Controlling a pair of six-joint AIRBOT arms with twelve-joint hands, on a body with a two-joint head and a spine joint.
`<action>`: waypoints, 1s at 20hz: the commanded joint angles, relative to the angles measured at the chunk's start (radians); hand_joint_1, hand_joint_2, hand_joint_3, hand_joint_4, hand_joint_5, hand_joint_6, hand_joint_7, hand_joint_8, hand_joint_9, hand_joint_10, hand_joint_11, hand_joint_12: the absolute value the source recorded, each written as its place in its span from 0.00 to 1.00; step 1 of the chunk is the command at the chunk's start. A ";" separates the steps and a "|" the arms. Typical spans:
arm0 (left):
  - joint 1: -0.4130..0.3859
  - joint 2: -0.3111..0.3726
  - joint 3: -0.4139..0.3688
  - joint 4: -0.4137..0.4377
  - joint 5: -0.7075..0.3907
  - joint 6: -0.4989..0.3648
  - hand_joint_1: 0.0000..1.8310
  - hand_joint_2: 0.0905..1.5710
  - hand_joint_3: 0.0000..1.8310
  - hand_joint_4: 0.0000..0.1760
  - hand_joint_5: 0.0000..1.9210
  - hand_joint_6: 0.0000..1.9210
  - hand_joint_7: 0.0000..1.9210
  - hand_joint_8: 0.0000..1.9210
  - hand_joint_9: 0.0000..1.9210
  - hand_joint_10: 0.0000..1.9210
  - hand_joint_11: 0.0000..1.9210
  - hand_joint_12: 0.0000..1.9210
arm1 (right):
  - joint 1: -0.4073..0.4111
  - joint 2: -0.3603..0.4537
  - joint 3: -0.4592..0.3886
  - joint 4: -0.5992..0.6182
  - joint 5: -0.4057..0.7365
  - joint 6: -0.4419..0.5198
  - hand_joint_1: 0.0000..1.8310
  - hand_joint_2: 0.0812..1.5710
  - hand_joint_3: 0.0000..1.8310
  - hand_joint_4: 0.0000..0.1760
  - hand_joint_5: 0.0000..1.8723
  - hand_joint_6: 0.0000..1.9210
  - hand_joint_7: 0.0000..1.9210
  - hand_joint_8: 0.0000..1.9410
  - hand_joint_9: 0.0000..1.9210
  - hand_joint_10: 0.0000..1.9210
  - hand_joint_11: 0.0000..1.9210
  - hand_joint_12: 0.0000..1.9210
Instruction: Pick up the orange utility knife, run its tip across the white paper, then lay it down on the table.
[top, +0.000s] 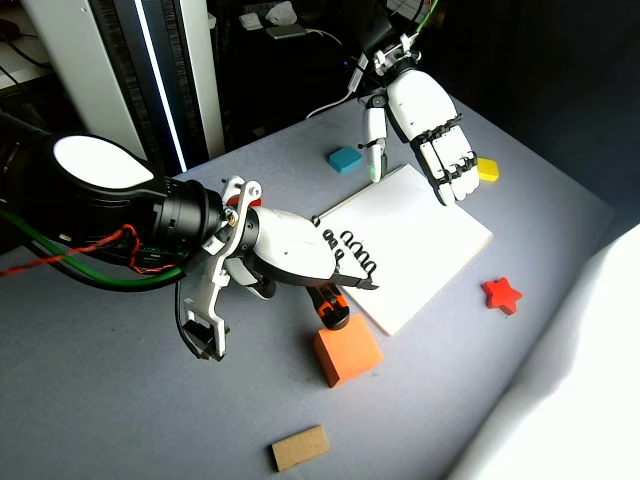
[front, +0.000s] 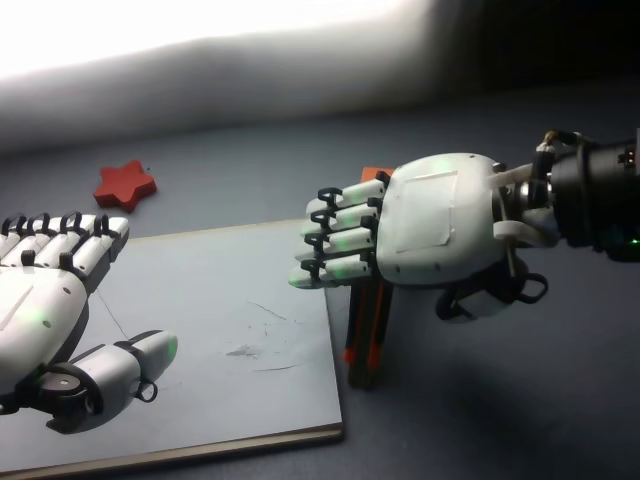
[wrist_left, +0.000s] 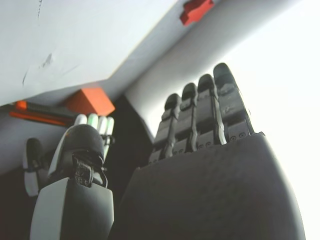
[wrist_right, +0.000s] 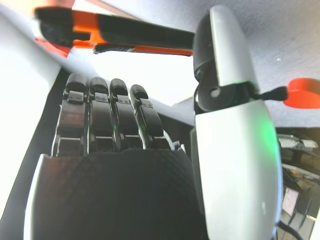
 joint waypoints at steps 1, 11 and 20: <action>-0.004 0.003 -0.002 0.056 -0.092 -0.004 0.07 0.81 0.00 0.00 0.00 0.00 0.00 0.00 0.01 0.00 0.00 0.03 | -0.004 -0.002 0.006 0.023 -0.021 -0.004 0.64 0.62 0.00 0.00 0.00 0.00 0.00 0.00 0.00 0.00 0.00 0.00; -0.002 -0.006 0.005 0.056 -0.102 -0.019 0.06 0.80 0.00 0.00 0.00 0.00 0.02 0.00 0.01 0.00 0.00 0.00 | -0.019 -0.084 0.106 0.055 -0.020 -0.026 0.64 0.61 0.00 0.00 0.00 0.00 0.00 0.00 0.00 0.00 0.00 0.00; 0.004 -0.013 0.011 0.056 -0.122 -0.030 0.07 0.80 0.00 0.00 0.00 0.00 0.01 0.00 0.01 0.00 0.00 0.04 | -0.040 -0.130 0.149 0.057 -0.033 -0.033 0.66 0.65 0.00 0.00 0.00 0.00 0.00 0.00 0.00 0.00 0.00 0.00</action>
